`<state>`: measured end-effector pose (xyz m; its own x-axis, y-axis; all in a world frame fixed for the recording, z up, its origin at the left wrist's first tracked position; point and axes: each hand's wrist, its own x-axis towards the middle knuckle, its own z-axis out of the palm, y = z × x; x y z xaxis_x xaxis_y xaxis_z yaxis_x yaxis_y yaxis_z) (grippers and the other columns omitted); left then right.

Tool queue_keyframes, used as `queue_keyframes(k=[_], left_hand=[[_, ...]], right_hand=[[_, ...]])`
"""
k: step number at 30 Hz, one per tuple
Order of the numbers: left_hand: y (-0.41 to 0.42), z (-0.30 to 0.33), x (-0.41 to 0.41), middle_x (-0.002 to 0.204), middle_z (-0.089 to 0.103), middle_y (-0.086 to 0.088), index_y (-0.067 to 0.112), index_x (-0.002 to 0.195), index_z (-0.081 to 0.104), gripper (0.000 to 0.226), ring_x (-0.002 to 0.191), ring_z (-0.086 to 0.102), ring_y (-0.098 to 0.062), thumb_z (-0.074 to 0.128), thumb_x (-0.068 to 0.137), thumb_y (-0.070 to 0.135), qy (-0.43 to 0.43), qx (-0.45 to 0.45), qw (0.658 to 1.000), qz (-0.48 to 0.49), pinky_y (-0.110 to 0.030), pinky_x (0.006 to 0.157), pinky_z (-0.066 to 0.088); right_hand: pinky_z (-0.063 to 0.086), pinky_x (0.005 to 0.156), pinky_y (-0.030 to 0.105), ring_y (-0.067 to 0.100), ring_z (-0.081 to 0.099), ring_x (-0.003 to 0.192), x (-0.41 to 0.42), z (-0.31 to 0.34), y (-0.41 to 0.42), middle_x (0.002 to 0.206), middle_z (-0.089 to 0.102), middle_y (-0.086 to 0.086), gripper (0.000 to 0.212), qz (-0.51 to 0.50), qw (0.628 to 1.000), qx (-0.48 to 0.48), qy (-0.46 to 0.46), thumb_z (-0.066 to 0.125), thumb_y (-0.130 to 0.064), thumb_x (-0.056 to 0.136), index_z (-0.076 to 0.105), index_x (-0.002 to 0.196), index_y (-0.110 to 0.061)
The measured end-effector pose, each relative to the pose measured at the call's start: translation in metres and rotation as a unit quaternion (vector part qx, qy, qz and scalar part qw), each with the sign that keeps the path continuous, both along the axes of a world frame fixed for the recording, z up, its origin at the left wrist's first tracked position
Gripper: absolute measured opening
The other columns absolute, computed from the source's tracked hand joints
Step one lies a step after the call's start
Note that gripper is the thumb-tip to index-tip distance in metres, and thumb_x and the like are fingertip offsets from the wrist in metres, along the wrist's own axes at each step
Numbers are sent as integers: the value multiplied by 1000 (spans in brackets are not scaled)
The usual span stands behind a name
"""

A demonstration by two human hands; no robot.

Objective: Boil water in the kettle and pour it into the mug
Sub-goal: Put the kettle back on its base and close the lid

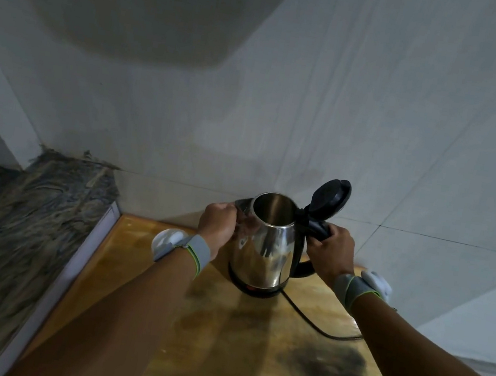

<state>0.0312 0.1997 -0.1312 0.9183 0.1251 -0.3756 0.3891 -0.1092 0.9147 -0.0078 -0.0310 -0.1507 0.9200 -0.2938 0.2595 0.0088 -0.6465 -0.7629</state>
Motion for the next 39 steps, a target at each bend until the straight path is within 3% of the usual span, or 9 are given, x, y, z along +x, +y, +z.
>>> queue_keyframes(k=[10, 13, 22, 25, 29, 31, 33, 36, 39], left_hand=[[-2, 0, -1, 112, 76, -18, 14, 90, 75, 41, 110, 70, -41, 47, 78, 41, 7, -6, 1000, -3, -57, 102, 57], [0, 1, -2, 113, 76, -20, 10, 96, 74, 37, 111, 69, -43, 49, 88, 36, 10, -1, 1000, -7, -58, 103, 56], [-2, 8, -4, 114, 75, -18, 14, 99, 72, 26, 108, 71, -38, 52, 104, 30, 11, 24, 1000, -4, -55, 99, 60], [-4, 9, -5, 116, 74, -18, 14, 100, 70, 24, 108, 70, -37, 52, 106, 29, 16, 31, 999, -3, -53, 98, 61], [-2, 11, -6, 124, 71, -16, 4, 127, 69, 35, 106, 67, -36, 53, 106, 27, 27, 25, 999, -2, -46, 95, 63], [-1, 12, -7, 121, 72, -17, 5, 117, 72, 30, 99, 67, -33, 55, 104, 25, 20, 26, 999, -1, -46, 92, 64], [-2, 16, -9, 118, 74, -19, 7, 104, 71, 22, 95, 67, -33, 56, 102, 22, 15, 19, 1000, 0, -46, 90, 64], [-2, 21, -11, 118, 74, -21, 5, 107, 72, 21, 100, 71, -34, 57, 101, 20, 11, 12, 1000, 4, -46, 89, 64], [-2, 27, -15, 119, 74, -20, 8, 107, 70, 16, 108, 72, -38, 59, 102, 19, 8, 9, 1000, 5, -45, 87, 64]], right_hand=[[41, 52, 9, -3, 60, 61, -6, -1, -2, 68, 62, -15, 22, 1, 999, 6, 32, 71, -14, 83, 61, 80, -33], [42, 55, 10, 0, 60, 62, -6, -1, -2, 69, 62, -15, 22, -4, 999, 11, 38, 70, -13, 82, 61, 79, -33], [58, 68, 35, 11, 63, 70, -5, -2, -7, 76, 65, -7, 10, -11, 997, 12, 79, 70, -18, 81, 65, 88, -24], [55, 68, 32, 14, 63, 74, -7, 1, -7, 80, 65, -4, 14, -8, 995, 9, 95, 70, -20, 81, 65, 95, -19], [52, 70, 32, 16, 60, 78, -14, 10, -6, 89, 65, 0, 29, -3, 993, -20, 115, 67, -31, 76, 59, 101, -19], [52, 74, 35, 17, 61, 85, -18, 15, -7, 98, 66, -1, 38, 17, 993, -8, 113, 64, -36, 73, 57, 107, -22], [47, 73, 27, 12, 60, 90, -23, 24, -7, 103, 66, -5, 46, 59, 993, 26, 97, 64, -46, 72, 55, 112, -25], [39, 73, 15, -3, 58, 94, -28, 39, -3, 103, 63, -18, 57, 101, 991, 73, 57, 65, -66, 72, 54, 115, -30], [39, 76, 15, -5, 57, 94, -29, 46, 1, 101, 62, -19, 63, 106, 992, 60, 24, 59, -79, 71, 53, 115, -34]])
